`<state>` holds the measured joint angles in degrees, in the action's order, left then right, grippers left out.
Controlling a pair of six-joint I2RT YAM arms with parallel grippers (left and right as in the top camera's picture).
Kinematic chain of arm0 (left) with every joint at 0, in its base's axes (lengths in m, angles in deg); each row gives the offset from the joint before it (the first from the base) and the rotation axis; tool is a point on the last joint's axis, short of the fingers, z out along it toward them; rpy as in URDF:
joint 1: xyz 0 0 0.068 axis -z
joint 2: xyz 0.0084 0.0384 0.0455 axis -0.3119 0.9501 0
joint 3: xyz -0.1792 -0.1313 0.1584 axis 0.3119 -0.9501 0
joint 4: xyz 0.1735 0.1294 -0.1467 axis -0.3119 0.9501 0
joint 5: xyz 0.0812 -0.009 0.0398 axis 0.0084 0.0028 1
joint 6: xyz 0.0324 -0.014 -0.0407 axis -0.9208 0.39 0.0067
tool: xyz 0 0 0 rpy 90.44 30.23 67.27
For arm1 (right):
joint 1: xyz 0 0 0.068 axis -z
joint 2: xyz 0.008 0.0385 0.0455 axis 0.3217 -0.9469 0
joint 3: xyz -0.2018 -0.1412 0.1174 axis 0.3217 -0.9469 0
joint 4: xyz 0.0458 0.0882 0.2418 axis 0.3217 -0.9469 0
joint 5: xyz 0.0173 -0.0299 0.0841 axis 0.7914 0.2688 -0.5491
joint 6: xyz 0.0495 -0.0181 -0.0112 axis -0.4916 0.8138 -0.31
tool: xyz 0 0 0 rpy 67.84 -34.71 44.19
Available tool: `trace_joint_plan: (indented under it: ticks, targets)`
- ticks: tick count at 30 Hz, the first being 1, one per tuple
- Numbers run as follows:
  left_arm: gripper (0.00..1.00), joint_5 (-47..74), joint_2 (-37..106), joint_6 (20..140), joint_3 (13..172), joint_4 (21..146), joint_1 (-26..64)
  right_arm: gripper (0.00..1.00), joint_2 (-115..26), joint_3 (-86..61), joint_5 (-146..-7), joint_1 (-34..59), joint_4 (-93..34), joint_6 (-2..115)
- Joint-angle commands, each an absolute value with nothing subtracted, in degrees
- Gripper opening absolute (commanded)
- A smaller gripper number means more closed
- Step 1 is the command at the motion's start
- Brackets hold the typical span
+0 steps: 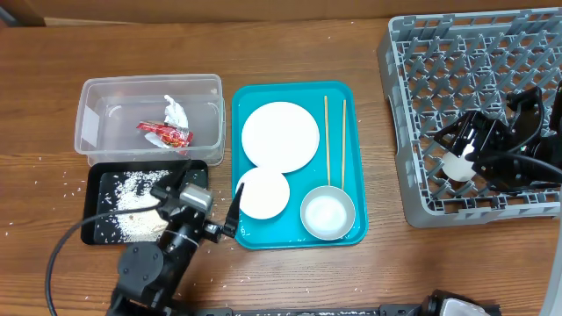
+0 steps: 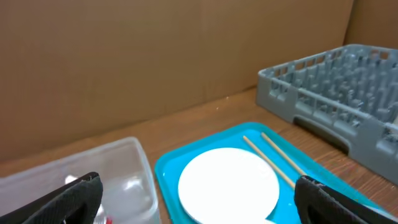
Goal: Sort waste into correct bins and load items into the dishwasher
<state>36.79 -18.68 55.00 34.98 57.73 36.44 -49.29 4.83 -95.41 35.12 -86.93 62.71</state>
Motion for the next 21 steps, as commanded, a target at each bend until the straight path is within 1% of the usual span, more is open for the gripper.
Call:
trace_joint_plan:
  ticks: [1,10,14,21]
  targets:
    - [1.00,35.2,-25.1,53.9,28.3,56.4,33.9,1.00,-49.1,5.8,-95.7,34.9,-86.6,62.9]
    - [1.00,33.6,-36.4,53.9,18.0,55.2,33.1,1.00,-49.1,5.8,-95.7,34.9,-86.6,62.9]
    - [1.00,33.6,-36.7,55.0,13.0,53.3,32.7,1.00,-49.1,5.8,-95.7,34.9,-86.7,62.9]
    - [1.00,34.2,-36.6,55.0,12.7,52.6,31.2,1.00,-49.1,5.8,-95.7,34.9,-86.7,62.9]
